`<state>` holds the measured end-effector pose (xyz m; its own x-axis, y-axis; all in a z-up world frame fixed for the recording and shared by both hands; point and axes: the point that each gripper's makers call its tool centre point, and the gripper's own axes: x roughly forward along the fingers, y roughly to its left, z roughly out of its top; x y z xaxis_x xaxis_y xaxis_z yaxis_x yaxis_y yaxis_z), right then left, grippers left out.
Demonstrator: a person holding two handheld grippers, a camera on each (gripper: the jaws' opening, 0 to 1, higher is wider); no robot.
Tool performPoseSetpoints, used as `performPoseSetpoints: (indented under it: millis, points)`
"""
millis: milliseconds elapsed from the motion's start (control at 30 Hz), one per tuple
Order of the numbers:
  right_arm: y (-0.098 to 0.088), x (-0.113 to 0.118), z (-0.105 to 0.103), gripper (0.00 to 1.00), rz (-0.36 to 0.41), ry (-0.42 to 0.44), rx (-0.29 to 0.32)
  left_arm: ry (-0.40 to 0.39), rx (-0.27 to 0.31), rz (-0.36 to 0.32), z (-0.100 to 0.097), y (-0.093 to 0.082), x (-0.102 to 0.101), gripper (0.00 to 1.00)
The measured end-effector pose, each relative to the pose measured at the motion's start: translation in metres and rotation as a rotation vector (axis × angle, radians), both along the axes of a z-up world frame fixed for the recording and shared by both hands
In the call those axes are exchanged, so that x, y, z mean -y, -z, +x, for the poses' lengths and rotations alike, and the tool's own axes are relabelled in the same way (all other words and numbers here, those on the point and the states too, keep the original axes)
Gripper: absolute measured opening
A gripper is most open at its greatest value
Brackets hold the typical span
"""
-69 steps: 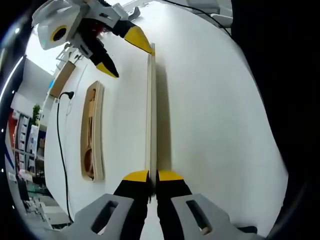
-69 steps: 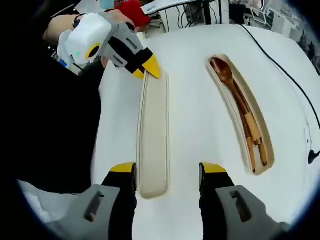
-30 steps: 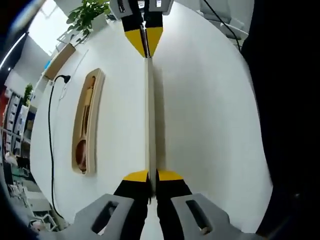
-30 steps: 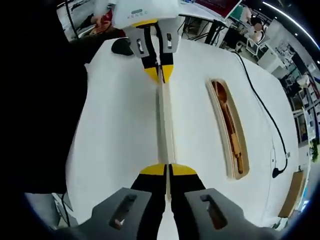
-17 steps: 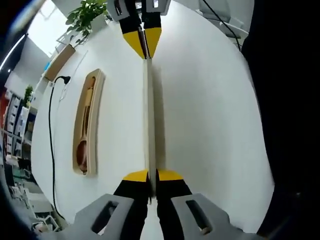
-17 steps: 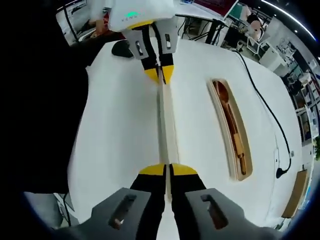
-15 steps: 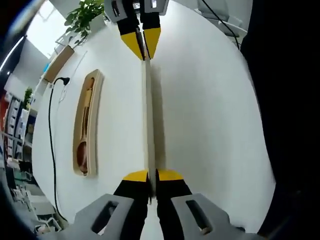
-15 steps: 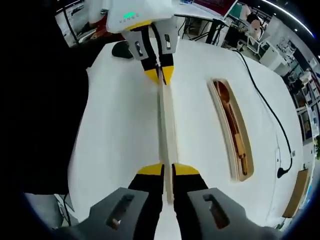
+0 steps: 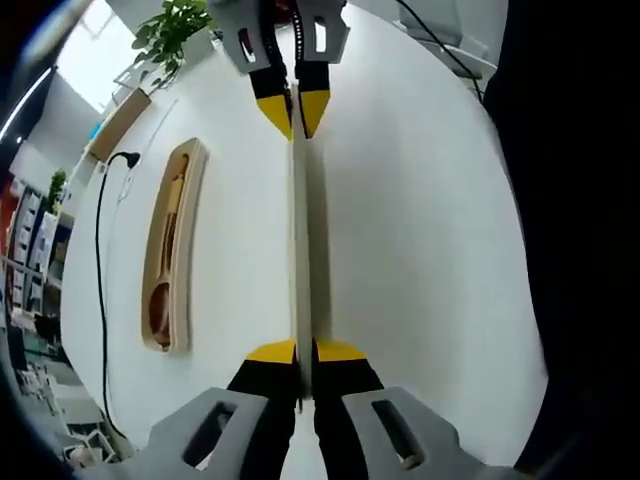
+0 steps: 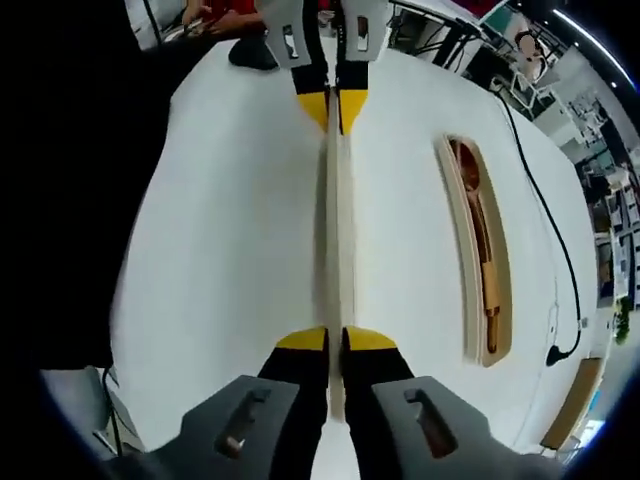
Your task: Arrange the utensils inside the cutlery case until each visible utensil rests in its matching compartment.
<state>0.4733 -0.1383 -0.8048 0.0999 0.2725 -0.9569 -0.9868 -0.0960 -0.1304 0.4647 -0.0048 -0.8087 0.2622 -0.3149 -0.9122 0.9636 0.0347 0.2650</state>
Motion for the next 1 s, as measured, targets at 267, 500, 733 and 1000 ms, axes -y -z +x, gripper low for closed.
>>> performPoseSetpoints:
  millis: [267, 500, 733, 1000]
  points:
    - [0.002, -0.001, 0.001, 0.01, 0.012, 0.008, -0.017, -0.014, 0.001, -0.014, -0.001, 0.002, 0.001, 0.03]
    - [0.003, -0.003, 0.002, 0.01, 0.026, 0.027, -0.027, -0.018, 0.004, -0.024, -0.002, 0.006, 0.002, 0.03]
    - [0.006, -0.003, 0.002, 0.02, 0.031, 0.023, -0.034, -0.022, 0.002, -0.031, -0.002, 0.007, 0.002, 0.03]
    - [0.015, -0.004, 0.004, 0.01, 0.013, 0.001, -0.028, -0.031, -0.004, -0.032, -0.001, 0.008, 0.002, 0.03]
